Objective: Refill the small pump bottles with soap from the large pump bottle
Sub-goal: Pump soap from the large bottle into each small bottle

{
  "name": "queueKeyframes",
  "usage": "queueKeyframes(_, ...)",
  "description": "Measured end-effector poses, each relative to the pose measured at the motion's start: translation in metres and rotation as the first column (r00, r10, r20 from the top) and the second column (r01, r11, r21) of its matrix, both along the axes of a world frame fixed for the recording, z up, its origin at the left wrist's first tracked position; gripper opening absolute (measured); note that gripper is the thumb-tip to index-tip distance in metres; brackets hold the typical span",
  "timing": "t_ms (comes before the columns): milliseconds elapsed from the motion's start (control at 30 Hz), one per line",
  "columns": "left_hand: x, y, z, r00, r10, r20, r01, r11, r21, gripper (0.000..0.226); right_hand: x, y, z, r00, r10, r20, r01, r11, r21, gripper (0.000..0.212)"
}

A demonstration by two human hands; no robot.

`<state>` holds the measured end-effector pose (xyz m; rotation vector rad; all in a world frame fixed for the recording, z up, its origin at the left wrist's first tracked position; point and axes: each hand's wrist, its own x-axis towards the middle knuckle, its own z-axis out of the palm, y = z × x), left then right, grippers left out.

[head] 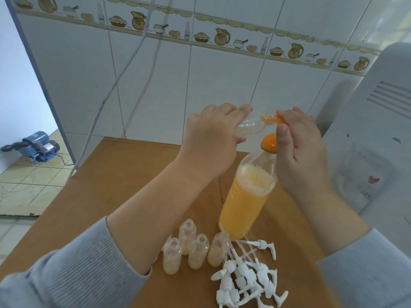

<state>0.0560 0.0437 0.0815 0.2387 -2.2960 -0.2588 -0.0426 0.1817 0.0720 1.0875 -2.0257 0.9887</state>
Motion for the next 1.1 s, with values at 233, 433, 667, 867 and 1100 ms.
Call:
queueKeyframes(233,0.0,0.006,-0.015,0.999,-0.004,0.038,0.002,0.999,0.05,0.052,0.0,-0.006,-0.025,1.0,-0.024,0.01,0.025,0.995,-0.098,0.061)
queueKeyframes(433,0.002,0.003,-0.002,0.999,0.003,0.048,-0.005,0.999,0.045,0.051,0.001,0.002,-0.005,1.0,-0.016,0.022,0.015,1.0,0.025,0.064)
queueKeyframes(667,0.001,0.004,-0.009,0.998,-0.044,0.048,0.036,0.988,0.149,0.053,-0.001,-0.007,-0.02,1.0,-0.029,0.008,0.03,0.992,-0.123,0.049)
queueKeyframes(867,0.0,0.002,-0.009,0.995,-0.045,0.094,0.033,0.992,0.124,0.053,-0.001,-0.001,-0.014,0.998,-0.019,0.053,0.021,0.998,-0.054,0.05)
queueKeyframes(1100,0.0,0.001,0.0,0.997,-0.048,0.063,0.039,0.99,0.134,0.054,0.002,-0.009,-0.012,0.999,-0.037,-0.015,0.035,0.995,-0.092,0.05)
